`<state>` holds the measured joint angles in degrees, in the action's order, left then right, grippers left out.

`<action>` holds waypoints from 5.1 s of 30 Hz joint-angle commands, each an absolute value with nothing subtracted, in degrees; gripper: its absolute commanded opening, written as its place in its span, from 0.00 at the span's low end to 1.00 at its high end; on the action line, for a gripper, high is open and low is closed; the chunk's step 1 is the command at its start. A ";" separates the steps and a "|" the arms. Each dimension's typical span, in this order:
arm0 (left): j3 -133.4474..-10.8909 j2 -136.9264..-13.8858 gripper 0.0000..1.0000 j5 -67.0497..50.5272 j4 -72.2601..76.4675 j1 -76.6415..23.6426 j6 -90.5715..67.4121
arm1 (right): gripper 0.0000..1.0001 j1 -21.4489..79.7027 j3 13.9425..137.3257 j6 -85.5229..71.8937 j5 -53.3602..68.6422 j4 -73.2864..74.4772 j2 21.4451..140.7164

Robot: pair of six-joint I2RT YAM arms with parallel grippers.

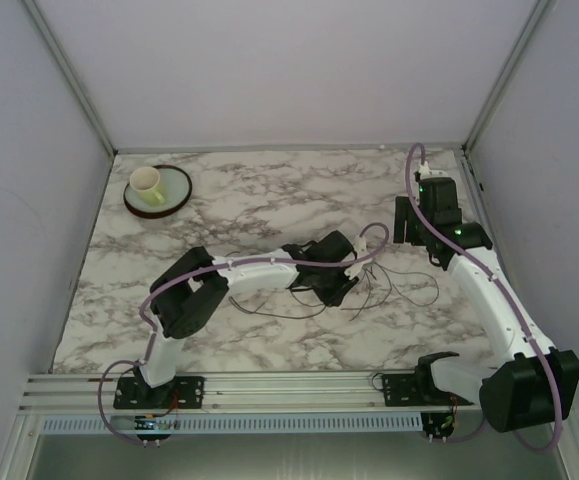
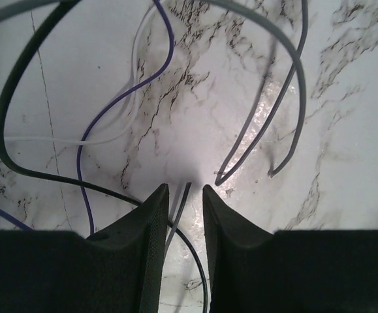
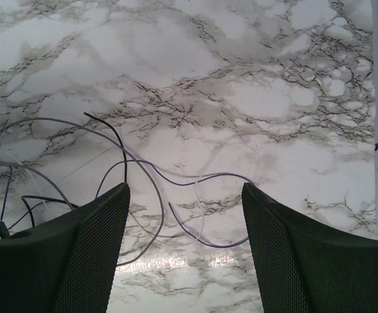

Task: Zip-tie the wires
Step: Straighten the cable at the center of the board.

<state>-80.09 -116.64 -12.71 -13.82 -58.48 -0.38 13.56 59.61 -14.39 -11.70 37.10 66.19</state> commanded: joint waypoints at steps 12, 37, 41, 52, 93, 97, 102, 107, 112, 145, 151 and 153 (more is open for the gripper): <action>-78.39 -116.36 0.02 -13.19 -15.34 -59.00 0.80 | 0.70 12.83 60.12 -14.53 -12.39 36.65 64.68; -56.60 -88.34 0.00 -10.25 11.76 -51.69 -20.70 | 0.62 13.41 50.39 -24.11 -0.68 39.89 77.23; -55.52 -87.10 0.00 -9.43 12.29 -51.59 -20.96 | 0.55 13.66 49.68 -25.40 0.69 39.55 79.06; -55.27 -86.32 0.00 -9.99 12.56 -51.25 -20.74 | 0.48 16.03 47.38 -28.62 1.52 38.07 82.86; -32.49 -46.59 0.00 42.87 -17.15 -35.68 -65.40 | 0.00 29.68 68.74 9.12 -41.39 41.40 96.08; -30.34 -48.60 0.00 42.43 -17.06 -34.29 -70.44 | 0.00 30.53 64.86 13.94 -43.10 36.26 95.77; -26.30 -50.70 0.00 40.30 -12.71 -31.83 -72.49 | 0.00 30.67 60.41 19.13 -44.81 30.48 95.38; -25.89 -55.10 0.00 38.22 -9.78 -30.80 -71.62 | 0.00 30.84 57.94 20.89 -44.30 27.42 95.93; -24.93 -58.35 0.00 37.14 -7.09 -30.29 -71.35 | 0.00 31.12 56.66 21.52 -43.99 25.70 96.54; -24.49 -78.26 0.00 34.84 1.21 -28.61 -68.00 | 0.00 31.99 54.54 18.75 -35.21 22.59 104.14; -25.28 -78.72 0.00 35.24 0.70 -28.56 -67.31 | 0.00 31.99 54.69 18.32 -34.48 22.94 103.89; -25.44 -77.89 0.00 35.93 0.11 -28.48 -66.75 | 0.03 31.99 54.97 17.95 -33.36 23.28 102.82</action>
